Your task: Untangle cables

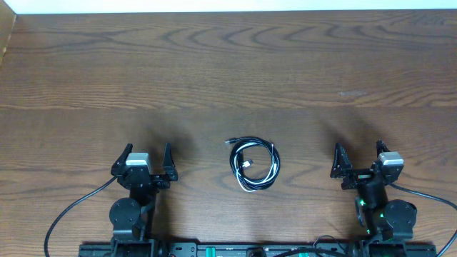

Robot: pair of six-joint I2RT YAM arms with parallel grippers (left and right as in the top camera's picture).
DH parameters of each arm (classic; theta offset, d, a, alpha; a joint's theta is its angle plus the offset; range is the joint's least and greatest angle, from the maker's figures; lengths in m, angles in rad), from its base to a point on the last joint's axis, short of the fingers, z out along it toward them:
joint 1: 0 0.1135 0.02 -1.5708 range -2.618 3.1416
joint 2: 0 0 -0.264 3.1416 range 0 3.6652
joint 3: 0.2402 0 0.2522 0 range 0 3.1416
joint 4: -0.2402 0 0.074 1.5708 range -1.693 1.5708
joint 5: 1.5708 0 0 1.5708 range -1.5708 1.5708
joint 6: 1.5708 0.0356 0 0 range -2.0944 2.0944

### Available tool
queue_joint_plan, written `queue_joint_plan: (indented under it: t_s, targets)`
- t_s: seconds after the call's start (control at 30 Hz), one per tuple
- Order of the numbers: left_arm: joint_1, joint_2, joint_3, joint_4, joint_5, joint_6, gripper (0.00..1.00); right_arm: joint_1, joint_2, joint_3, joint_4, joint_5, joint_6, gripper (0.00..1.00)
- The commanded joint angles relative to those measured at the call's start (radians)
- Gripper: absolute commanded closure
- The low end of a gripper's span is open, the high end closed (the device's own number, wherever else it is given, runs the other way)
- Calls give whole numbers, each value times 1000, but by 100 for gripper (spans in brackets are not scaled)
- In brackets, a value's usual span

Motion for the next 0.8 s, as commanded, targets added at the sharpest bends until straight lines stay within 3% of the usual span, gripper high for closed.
queue_joint_plan:
  t_s: [0.0,0.57,0.77]
  targets:
    - [-2,-6,-13,-40,-2,6,7,3,-5,-2,-3,-3,10,1]
    - [-2,-6,-13,-39,-1,6,7,3,-5,-2,26,13,10,1]
    - [-2,-6,-13,-32,10,-4,7,3,-5,-2,117,-70,10,1]
